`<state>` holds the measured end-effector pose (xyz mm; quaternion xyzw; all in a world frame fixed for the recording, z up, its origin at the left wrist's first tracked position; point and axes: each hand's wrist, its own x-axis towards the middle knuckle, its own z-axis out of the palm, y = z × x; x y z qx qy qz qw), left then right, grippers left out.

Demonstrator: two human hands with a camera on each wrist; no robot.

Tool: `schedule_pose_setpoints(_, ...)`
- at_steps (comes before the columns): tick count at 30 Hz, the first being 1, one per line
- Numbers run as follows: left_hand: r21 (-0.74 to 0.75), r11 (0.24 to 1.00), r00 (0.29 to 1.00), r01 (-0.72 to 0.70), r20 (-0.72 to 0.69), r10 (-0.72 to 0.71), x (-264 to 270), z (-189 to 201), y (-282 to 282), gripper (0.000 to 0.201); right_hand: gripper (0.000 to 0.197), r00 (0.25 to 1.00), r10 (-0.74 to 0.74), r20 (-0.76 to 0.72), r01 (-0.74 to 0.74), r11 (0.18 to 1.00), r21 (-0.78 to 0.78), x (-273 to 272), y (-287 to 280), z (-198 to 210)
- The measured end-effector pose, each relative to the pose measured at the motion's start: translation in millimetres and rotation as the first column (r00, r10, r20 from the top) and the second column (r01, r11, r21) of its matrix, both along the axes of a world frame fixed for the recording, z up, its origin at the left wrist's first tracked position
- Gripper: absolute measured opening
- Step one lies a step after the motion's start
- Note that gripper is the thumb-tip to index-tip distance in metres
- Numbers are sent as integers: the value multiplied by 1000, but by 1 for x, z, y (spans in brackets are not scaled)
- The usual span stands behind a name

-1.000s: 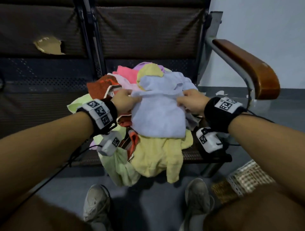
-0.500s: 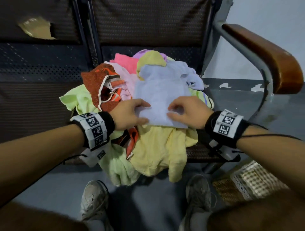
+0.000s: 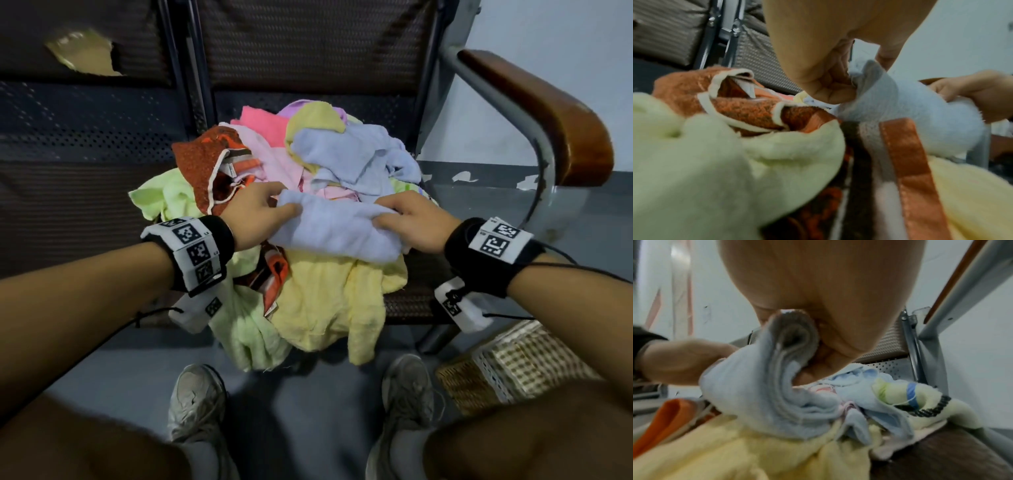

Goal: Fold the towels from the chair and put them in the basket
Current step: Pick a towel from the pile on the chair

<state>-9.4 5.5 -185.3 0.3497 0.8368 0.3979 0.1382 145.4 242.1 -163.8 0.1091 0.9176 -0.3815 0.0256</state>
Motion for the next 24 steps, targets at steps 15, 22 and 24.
schedule_pose_setpoints(15,-544,829,964,-129,128,234,-2,-1,24,77,26,974,-155,167,117,969,216,-17,0,-17)
schedule_pose_setpoints(22,232,969,847,-89,530,-49,34,52,37,24,73,1000,-22,-5,22,1000,-15,-17,-18,22)
schedule_pose_setpoints(24,369,928,858,-52,492,-148,44,73,43,28,69,996,-60,-69,53,994,-97,-15,-27,41)
